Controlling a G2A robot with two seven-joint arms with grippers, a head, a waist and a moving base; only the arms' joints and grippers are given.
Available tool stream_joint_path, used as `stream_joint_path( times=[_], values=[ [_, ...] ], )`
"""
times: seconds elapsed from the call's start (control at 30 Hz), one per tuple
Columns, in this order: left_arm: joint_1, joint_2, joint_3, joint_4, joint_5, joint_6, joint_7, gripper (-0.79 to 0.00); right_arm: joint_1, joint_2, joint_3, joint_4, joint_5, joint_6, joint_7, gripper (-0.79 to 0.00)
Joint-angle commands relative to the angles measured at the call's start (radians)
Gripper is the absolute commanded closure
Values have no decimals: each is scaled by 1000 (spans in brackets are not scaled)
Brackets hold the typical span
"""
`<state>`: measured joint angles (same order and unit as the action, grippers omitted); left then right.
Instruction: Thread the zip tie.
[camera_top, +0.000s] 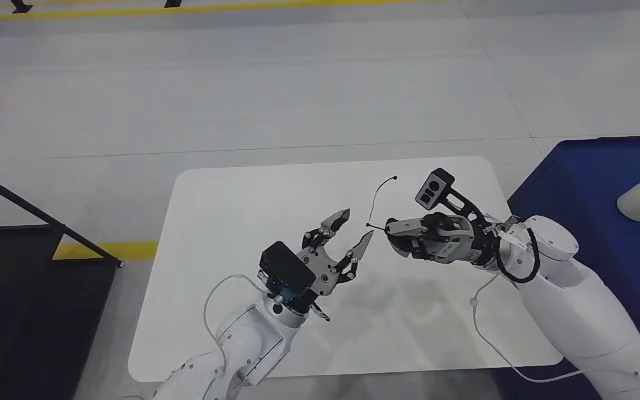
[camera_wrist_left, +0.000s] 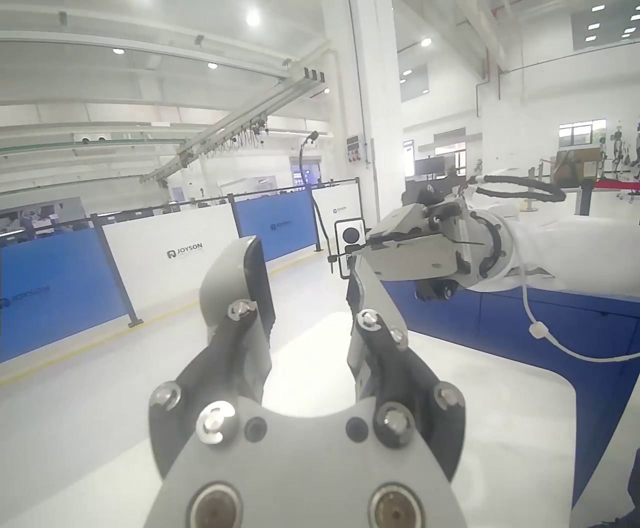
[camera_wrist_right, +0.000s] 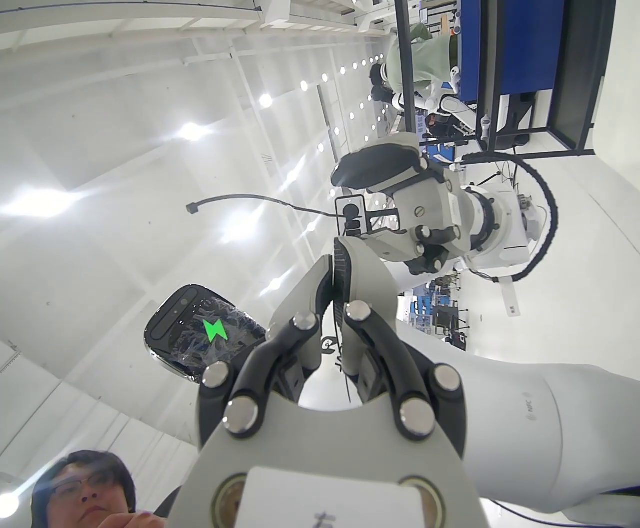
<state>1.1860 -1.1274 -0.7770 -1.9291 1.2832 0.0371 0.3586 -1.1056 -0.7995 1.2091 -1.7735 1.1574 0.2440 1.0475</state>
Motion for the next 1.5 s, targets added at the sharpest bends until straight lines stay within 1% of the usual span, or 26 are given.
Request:
stream_joint_path(
  times=[0.0, 0.03, 0.1, 0.23, 0.43, 0.57, 0.7, 0.77, 0.9, 1.03, 1.13, 1.2, 1.3, 1.33, 1.37, 1.4, 1.47],
  values=[
    [7, -3, -6, -1, 4, -6, 1, -268, 0, 0, 0, 0, 0, 0, 0, 0],
    [10, -4, -9, -1, 5, -8, 0, -265, 0, 0, 0, 0, 0, 0, 0, 0],
    [16, -7, -15, -1, 7, -11, 0, -219, 0, 0, 0, 0, 0, 0, 0, 0],
    [25, -12, -24, -2, 11, -24, -5, -182, 0, 0, 0, 0, 0, 0, 0, 0],
    [36, -21, -31, 0, 18, -46, -14, -191, 0, 0, 0, 0, 0, 0, 0, 0],
    [40, -27, -36, -1, 20, -58, -12, -182, 0, 0, 0, 0, 0, 0, 0, 0],
    [43, -33, -41, -4, 22, -69, -14, -163, 0, 0, 0, 0, 0, 0, 0, 0],
    [45, -36, -44, -4, 23, -73, -15, -142, 0, 0, 0, 0, 0, 0, 0, 0],
    [46, -42, -48, -8, 29, -80, -17, -135, 0, 0, 0, 0, 0, 0, 0, 0],
    [48, -49, -51, -9, 36, -84, -18, -108, 0, 0, 0, 0, 0, 0, 0, 0],
    [49, -53, -53, -11, 40, -87, -17, -108, 0, 0, 0, 0, 0, 0, 0, 0],
    [50, -56, -55, -11, 44, -89, -16, -86, 0, 0, 0, 0, 0, 0, 0, 0],
    [52, -61, -57, -11, 47, -90, -17, -80, 0, 0, 0, 0, 0, 0, 0, 0],
    [52, -63, -57, -11, 48, -91, -18, -65, 0, 0, 0, 0, 0, 0, 0, 0],
    [52, -64, -58, -11, 49, -91, -19, -22, 0, 0, 0, 0, 0, 0, 0, 0],
    [52, -66, -58, -11, 50, -91, -21, 0, 0, 0, 0, 0, 0, 0, 0, 0],
    [53, -69, -57, -10, 54, -93, -22, 0, 0, 0, 0, 0, 0, 0, 0, 0]
  ],
)
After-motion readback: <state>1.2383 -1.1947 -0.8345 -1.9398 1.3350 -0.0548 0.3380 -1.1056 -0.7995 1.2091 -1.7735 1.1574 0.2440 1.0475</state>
